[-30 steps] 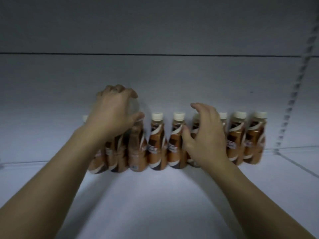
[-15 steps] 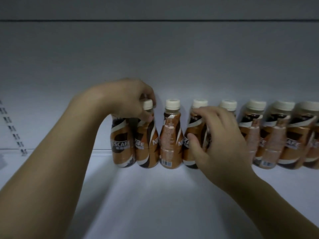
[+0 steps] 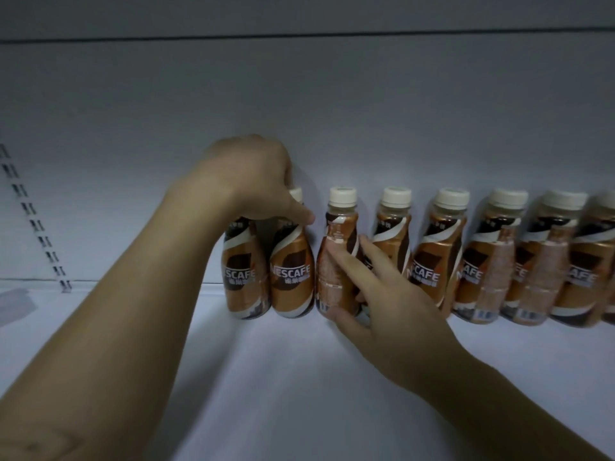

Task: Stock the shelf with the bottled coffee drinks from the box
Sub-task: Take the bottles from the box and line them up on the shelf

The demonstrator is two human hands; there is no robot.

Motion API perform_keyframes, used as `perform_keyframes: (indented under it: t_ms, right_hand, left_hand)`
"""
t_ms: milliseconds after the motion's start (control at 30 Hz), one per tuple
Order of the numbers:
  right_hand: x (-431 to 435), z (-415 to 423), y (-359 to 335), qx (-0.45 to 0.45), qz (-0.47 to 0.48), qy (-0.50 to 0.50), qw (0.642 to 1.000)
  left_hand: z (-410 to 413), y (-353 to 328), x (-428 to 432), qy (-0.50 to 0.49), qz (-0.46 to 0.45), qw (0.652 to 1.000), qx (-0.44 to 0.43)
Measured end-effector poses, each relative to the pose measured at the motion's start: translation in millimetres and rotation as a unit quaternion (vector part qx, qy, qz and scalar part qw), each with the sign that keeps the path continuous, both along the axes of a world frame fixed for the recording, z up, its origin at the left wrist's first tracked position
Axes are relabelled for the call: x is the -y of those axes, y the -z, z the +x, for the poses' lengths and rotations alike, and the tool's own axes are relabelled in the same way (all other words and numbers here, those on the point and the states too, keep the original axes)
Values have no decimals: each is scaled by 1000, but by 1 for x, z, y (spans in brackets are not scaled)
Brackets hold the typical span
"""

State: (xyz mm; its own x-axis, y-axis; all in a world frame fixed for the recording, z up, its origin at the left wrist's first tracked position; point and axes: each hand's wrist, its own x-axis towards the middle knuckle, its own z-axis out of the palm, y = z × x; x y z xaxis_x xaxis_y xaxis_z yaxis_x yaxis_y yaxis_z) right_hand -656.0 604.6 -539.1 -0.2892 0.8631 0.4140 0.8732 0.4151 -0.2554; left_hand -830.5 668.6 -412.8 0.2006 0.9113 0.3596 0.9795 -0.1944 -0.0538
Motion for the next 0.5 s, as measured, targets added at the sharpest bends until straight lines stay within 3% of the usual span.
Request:
perform_keyframes:
  t_ms: [167,300,400,500]
  right_hand:
    - [2,-1,-1,-26,35,-4,999]
    - [-2,10,-8,-104,99,18,990]
    - [-5,22,-15,-157,158,52,974]
    - [-7,28,-17,-177,154,87,968]
  left_hand:
    - [4,-1,4,11,3,999,-39]
    - [16,1,13,142,7,987,72]
    - [38,13,13,205,-5,977,65]
    - [43,18,9,209,-25,975,77]
